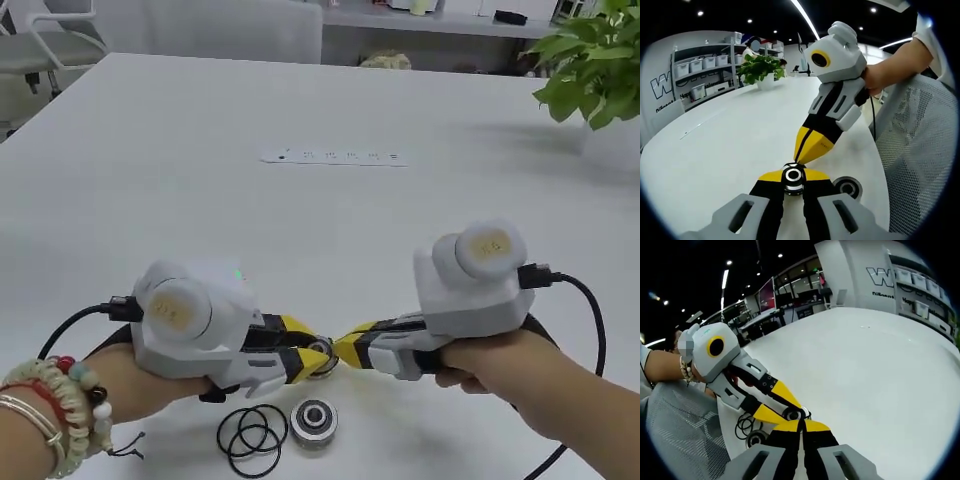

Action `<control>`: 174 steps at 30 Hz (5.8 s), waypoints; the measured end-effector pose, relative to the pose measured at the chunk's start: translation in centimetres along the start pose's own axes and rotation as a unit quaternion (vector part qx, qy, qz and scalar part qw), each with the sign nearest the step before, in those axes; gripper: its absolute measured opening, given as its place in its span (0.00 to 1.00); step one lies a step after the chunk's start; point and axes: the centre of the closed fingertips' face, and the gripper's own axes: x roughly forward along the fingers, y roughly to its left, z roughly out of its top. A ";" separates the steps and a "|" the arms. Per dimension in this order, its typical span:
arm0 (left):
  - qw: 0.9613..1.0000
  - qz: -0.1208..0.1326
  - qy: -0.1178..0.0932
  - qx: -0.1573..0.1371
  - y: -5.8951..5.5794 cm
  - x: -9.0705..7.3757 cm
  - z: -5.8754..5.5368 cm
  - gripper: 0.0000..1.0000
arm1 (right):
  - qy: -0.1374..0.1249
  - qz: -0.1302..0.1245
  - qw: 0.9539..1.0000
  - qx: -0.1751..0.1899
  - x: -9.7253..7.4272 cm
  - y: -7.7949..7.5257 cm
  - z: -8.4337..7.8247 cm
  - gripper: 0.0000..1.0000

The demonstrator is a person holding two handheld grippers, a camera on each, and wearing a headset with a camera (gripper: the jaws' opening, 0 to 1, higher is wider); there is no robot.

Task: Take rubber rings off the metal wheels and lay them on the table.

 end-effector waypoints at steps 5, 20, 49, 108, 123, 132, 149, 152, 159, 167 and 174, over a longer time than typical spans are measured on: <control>1.000 0.002 -0.001 -0.001 0.0 0.0 0.0 0.08 | -0.088 0.026 0.996 0.010 -0.6 1.8 4.5 0.00; 1.000 0.001 -0.002 -0.005 0.0 0.1 0.0 0.08 | 0.041 0.004 0.998 -0.042 0.2 -0.5 -1.9 0.00; 1.000 0.004 0.000 -0.011 0.1 0.0 -0.1 0.08 | 0.035 -0.018 0.997 -0.066 0.5 -0.9 -1.7 0.00; 0.997 -0.055 0.038 0.028 -1.8 -3.1 2.1 0.37 | -0.005 -0.009 1.000 -0.005 0.0 0.1 0.7 0.00; 0.998 -0.047 0.001 0.043 -2.6 -9.3 6.3 0.73 | -0.028 0.005 1.000 -0.001 -0.3 0.8 2.1 0.00; 1.000 0.011 0.002 0.026 -1.9 -13.9 5.0 0.78 | -0.043 0.017 0.999 0.005 -0.5 1.5 2.9 0.00; 0.997 0.062 -0.021 -0.031 -3.9 -16.1 2.6 0.81 | -0.056 0.060 0.996 0.018 -0.7 4.1 4.0 0.00; 0.997 0.064 -0.011 -0.043 -4.2 -15.9 1.5 0.81 | -0.052 0.072 0.996 0.019 -0.6 4.8 3.9 0.00; 0.996 0.068 0.007 -0.064 -5.1 -15.5 -0.8 0.79 | -0.033 0.111 0.993 0.014 -0.2 7.0 3.0 0.00; 0.993 0.074 0.034 -0.085 -5.0 -15.2 -2.1 0.76 | 0.012 0.162 0.987 0.003 0.3 9.5 1.0 0.00; 0.992 0.070 0.025 -0.099 -5.1 -15.1 -2.0 0.77 | 0.050 0.176 0.983 -0.012 0.8 10.3 -1.0 0.00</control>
